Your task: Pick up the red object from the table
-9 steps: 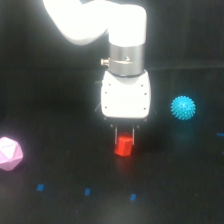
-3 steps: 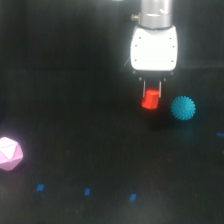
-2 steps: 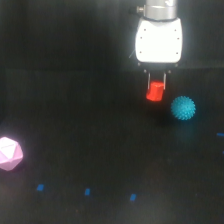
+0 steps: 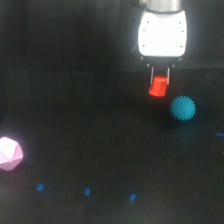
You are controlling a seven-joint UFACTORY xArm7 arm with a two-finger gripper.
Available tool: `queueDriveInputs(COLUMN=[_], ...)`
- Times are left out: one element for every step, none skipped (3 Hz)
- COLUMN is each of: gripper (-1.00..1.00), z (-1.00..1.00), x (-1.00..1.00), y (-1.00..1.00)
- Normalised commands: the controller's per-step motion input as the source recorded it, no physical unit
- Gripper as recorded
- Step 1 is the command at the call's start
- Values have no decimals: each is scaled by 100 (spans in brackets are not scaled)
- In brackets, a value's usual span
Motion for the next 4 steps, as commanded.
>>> queueDriveInputs(gripper=[-93,-100,-100,-89], z=[-8,-39,-2,-6], x=[-27,-17,0,-7], y=[-74,2,-40,-22])
